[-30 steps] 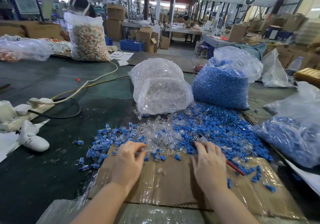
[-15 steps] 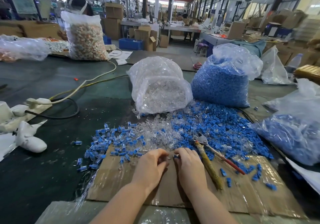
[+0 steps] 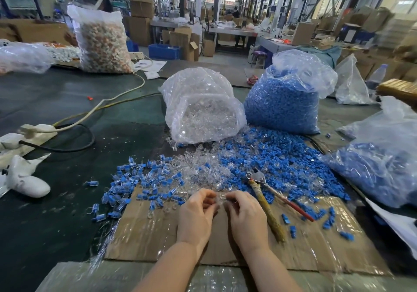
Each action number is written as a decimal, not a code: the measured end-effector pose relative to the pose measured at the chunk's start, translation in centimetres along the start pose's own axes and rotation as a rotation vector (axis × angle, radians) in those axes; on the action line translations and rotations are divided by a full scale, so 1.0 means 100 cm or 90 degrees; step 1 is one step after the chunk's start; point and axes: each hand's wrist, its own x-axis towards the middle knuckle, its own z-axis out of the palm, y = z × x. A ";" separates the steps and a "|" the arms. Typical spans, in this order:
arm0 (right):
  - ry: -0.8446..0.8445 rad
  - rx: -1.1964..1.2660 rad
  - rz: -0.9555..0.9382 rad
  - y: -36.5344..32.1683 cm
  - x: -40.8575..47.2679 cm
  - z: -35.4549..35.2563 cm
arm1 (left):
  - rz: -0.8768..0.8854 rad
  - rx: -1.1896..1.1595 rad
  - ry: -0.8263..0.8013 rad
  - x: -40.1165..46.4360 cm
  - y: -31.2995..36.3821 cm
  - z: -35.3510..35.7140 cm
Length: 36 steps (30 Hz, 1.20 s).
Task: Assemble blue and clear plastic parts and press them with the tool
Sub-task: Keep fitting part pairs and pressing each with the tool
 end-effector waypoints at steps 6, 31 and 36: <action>0.034 0.106 -0.002 0.000 -0.003 -0.005 | -0.023 -0.032 0.007 0.001 -0.003 -0.002; -0.008 0.043 -0.027 -0.002 -0.005 -0.002 | -0.019 -0.054 -0.042 0.001 -0.003 -0.006; -0.009 0.030 -0.027 0.000 -0.005 -0.002 | -0.021 -0.064 -0.063 0.000 -0.002 -0.007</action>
